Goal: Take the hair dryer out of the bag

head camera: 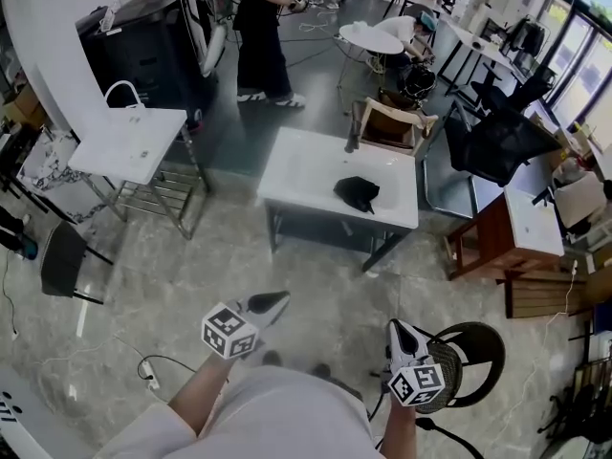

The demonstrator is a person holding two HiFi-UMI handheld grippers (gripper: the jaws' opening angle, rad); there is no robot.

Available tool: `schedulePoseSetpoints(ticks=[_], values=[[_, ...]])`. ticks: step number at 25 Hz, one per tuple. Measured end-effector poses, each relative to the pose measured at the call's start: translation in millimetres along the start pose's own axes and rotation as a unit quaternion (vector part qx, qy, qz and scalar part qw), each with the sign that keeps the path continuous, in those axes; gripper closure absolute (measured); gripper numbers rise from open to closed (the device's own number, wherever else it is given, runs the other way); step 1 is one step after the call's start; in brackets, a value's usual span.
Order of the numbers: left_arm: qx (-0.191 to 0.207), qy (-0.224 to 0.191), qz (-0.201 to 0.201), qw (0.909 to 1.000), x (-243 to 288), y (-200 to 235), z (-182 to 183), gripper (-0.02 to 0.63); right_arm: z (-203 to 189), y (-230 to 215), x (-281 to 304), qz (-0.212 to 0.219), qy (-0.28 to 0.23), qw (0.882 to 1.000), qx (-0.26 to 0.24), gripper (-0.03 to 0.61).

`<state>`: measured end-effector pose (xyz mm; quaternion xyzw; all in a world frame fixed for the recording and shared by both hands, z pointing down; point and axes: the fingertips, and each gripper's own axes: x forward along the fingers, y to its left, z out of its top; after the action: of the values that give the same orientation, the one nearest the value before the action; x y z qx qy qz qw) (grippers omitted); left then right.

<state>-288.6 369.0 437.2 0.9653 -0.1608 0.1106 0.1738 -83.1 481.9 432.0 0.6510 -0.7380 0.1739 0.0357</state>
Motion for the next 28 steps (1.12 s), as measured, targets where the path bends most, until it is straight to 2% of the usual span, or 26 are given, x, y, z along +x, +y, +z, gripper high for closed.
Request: schedulePoseSetpoints(ticks=[6,16,28], values=[[-0.001,0.011,-0.015,0.9998,-13,7,-9,0.612,-18,20,5,-0.012,0.031,0.999,-0.022,0.574],[0.009,0.020,-0.039,0.9990,-31,17,-14,0.612,-24,48,5,-0.034,0.011,0.999,0.002,0.574],[0.002,0.014,-0.035,0.9993,-4,35,-6,0.612,-14,23,30,-0.032,0.018,0.999,-0.006,0.574]])
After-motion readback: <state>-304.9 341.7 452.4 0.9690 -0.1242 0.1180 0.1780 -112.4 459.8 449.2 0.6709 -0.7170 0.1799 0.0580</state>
